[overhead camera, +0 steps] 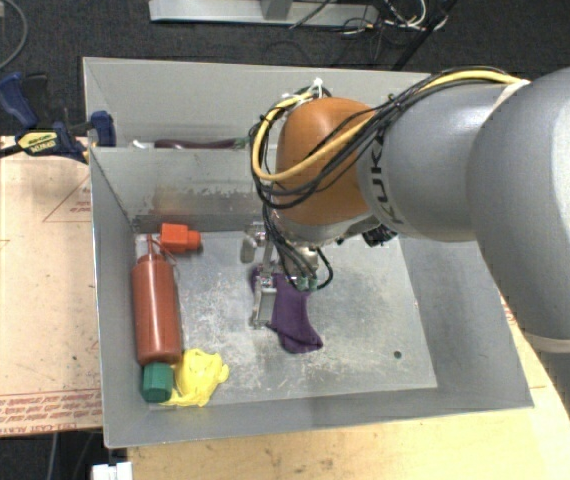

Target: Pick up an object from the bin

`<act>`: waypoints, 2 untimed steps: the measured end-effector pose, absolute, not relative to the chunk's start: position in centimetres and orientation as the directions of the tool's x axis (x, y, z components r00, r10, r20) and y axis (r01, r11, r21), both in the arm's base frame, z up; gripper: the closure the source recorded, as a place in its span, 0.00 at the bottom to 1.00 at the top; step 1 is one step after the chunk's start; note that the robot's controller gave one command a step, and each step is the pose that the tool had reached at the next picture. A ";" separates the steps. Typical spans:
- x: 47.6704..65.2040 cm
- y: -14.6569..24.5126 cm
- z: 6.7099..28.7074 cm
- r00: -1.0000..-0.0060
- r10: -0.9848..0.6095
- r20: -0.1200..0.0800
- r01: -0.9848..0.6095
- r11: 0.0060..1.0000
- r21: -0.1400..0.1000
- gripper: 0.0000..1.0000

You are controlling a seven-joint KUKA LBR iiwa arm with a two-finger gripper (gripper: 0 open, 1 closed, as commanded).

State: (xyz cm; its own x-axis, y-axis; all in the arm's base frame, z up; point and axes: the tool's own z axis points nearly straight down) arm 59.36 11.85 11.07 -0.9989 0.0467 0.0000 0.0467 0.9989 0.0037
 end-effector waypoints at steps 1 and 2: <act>58.0 10.3 9.0 -1.000 0.000 0.001 0.000 1.000 0.003 0.00; 57.9 8.4 8.4 -0.971 -0.239 -0.001 -0.239 0.971 0.004 0.00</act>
Offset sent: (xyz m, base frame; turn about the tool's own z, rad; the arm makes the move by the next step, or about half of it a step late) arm -0.0163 -0.0666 -0.0360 -0.0218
